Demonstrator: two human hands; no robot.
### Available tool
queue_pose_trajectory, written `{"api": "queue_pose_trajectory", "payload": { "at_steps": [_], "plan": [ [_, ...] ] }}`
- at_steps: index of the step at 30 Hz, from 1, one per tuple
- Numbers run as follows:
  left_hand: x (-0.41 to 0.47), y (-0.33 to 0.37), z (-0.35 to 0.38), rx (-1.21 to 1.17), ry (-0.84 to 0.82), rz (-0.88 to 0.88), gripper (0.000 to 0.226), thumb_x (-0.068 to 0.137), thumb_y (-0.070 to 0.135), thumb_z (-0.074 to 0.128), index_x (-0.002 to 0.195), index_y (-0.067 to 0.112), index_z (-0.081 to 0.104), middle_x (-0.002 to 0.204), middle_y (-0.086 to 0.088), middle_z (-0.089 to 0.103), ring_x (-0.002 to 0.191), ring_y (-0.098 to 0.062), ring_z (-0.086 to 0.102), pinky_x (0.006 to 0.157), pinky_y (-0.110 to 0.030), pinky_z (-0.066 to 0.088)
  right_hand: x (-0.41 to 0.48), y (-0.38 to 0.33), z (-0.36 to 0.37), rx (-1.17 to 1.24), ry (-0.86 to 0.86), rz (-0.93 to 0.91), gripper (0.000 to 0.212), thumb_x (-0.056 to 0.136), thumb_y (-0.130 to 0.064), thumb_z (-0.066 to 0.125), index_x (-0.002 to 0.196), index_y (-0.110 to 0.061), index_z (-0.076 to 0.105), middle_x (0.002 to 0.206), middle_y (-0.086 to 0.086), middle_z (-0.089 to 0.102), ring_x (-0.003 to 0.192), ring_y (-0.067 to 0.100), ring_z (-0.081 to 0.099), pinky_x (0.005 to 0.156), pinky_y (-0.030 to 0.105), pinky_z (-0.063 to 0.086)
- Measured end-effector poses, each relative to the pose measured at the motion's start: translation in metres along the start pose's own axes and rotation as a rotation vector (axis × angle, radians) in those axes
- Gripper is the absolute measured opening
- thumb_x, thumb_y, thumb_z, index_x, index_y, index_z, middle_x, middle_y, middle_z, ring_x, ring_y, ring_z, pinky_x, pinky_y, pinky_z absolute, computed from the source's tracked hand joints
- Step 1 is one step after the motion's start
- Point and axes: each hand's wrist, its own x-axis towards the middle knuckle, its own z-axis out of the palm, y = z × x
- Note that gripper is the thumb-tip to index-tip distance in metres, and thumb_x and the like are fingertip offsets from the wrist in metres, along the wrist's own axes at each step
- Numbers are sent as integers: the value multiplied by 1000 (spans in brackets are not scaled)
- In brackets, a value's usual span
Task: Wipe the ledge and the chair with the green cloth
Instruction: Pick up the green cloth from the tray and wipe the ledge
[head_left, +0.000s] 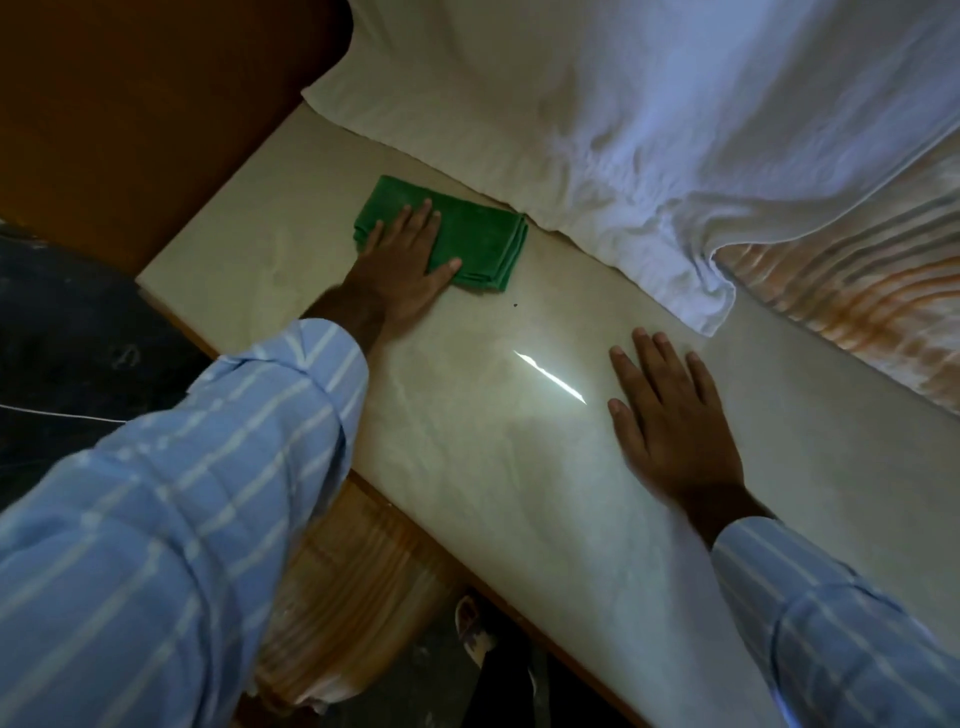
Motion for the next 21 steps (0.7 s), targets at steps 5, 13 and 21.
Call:
{"api": "queue_pose_trajectory", "payload": {
  "at_steps": [5, 13, 21],
  "plan": [
    [-41, -9, 18, -31, 16, -3, 80, 101, 63, 24, 162, 14, 8, 171, -2, 0, 157, -22, 0, 125, -47, 2, 1, -1, -1, -3, 4, -4, 61, 107, -46, 32, 165, -25, 30, 175, 7, 25, 163, 26, 24, 132, 51, 19],
    [-153, -16, 55, -54, -54, -48, 84, 98, 67, 22, 162, 14, 9, 171, -1, -1, 157, -21, -3, 125, -48, 2, 1, -2, -4, 6, 3, -2, 61, 107, -45, 32, 165, -25, 30, 175, 8, 25, 163, 27, 24, 132, 52, 20],
    [-84, 6, 24, -35, -50, -78, 87, 99, 67, 25, 162, 11, 7, 171, -5, -2, 157, -26, -1, 125, -53, 2, 1, 0, -2, -6, 10, -1, 61, 108, -46, 32, 165, -25, 29, 174, 8, 27, 163, 27, 26, 132, 52, 21]
  ]
}}
